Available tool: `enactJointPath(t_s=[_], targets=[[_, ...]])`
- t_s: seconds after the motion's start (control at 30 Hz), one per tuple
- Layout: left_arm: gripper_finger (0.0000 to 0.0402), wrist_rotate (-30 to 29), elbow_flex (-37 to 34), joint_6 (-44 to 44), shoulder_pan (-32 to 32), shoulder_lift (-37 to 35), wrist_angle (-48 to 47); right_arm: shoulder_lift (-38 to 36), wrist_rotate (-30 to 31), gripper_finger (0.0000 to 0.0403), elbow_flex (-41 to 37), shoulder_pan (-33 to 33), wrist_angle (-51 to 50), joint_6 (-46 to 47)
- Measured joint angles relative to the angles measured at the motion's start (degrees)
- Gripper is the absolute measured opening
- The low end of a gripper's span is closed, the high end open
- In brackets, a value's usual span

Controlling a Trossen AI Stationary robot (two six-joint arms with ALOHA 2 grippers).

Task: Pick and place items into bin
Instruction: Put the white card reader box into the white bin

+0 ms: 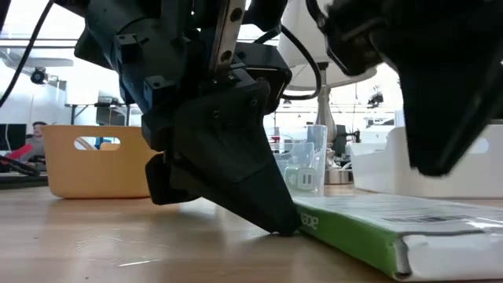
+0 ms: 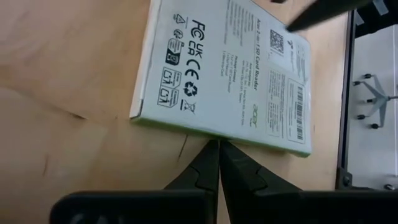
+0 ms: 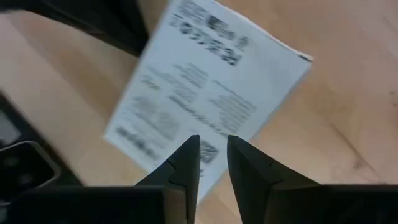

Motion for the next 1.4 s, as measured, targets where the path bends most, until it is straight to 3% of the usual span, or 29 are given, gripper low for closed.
enactJointPath(t_s=[0.2, 0.63, 1.4], targets=[[0.0, 1.0, 0.0, 0.0, 0.0, -0.2, -0.2, 0.0, 3.2, 0.0079, 1.5, 0.0, -0.4, -0.8], [0.0, -3.8, 0.9, 4.6, -0.6, -2.1, 0.5, 0.0, 2.1, 0.0097, -1.2, 0.2, -0.4, 2.7], [0.0, -1.6, 0.8, 4.6, -0.3, 0.3, 0.9, -0.1, -1.6, 0.0097, -2.2, 1.2, -0.3, 4.3]])
